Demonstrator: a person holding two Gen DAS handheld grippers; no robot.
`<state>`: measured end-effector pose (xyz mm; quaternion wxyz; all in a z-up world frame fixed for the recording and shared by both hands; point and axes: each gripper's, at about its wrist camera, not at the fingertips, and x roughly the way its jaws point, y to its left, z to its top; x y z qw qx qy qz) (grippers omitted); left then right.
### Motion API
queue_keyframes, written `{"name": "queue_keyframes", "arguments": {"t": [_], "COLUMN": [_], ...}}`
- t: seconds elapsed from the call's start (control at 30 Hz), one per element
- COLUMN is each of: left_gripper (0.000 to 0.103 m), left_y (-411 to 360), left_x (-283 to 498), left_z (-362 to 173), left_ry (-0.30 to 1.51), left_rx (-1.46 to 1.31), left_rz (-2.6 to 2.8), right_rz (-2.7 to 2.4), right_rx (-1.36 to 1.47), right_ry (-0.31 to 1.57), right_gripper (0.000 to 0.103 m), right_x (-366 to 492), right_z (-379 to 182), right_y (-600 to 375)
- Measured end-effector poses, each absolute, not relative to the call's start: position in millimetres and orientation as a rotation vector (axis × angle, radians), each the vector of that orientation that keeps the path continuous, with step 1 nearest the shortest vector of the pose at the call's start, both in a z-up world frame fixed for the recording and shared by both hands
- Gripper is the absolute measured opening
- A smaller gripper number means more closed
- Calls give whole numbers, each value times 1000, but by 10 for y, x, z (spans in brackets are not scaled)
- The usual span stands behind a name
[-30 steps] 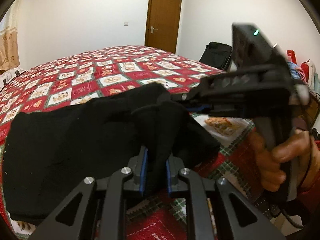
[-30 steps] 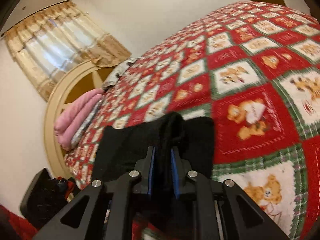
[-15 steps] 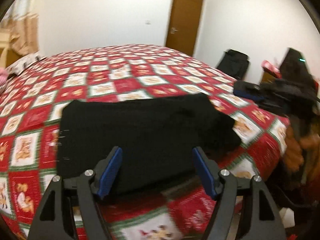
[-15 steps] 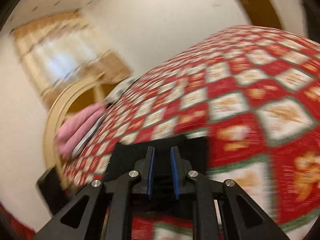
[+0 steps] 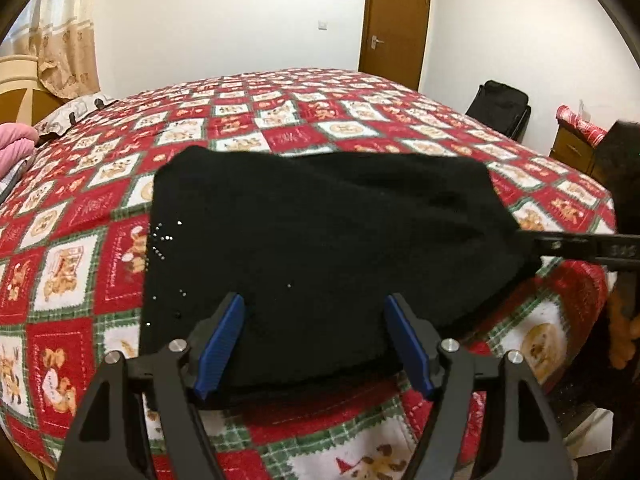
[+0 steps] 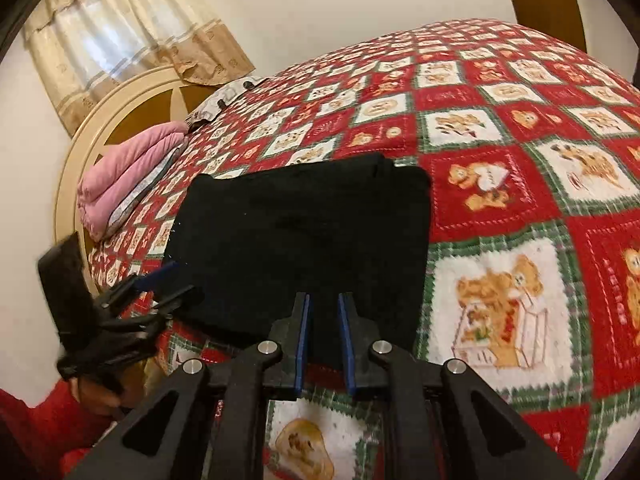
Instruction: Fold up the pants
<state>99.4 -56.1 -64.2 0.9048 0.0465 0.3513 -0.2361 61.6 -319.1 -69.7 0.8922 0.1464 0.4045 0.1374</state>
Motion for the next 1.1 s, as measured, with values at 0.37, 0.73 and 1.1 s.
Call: {"name": "queue_keyframes", "arguments": {"t": [0.37, 0.73, 1.1], "left_gripper": [79, 79, 94], "left_y": [-446, -250, -198], "left_x": [990, 964, 1025], "left_z": [-436, -582, -782], "left_ry": [659, 743, 726], "left_rx": [99, 33, 47], "left_rz": [-443, -466, -380], "right_rz": [175, 128, 490], "right_rx": [106, 129, -24], "right_ry": [661, 721, 962], "right_gripper": [20, 20, 48], "right_x": [1180, 1547, 2517], "right_z": [-183, -237, -744], "right_y": [-2722, -2616, -842]}}
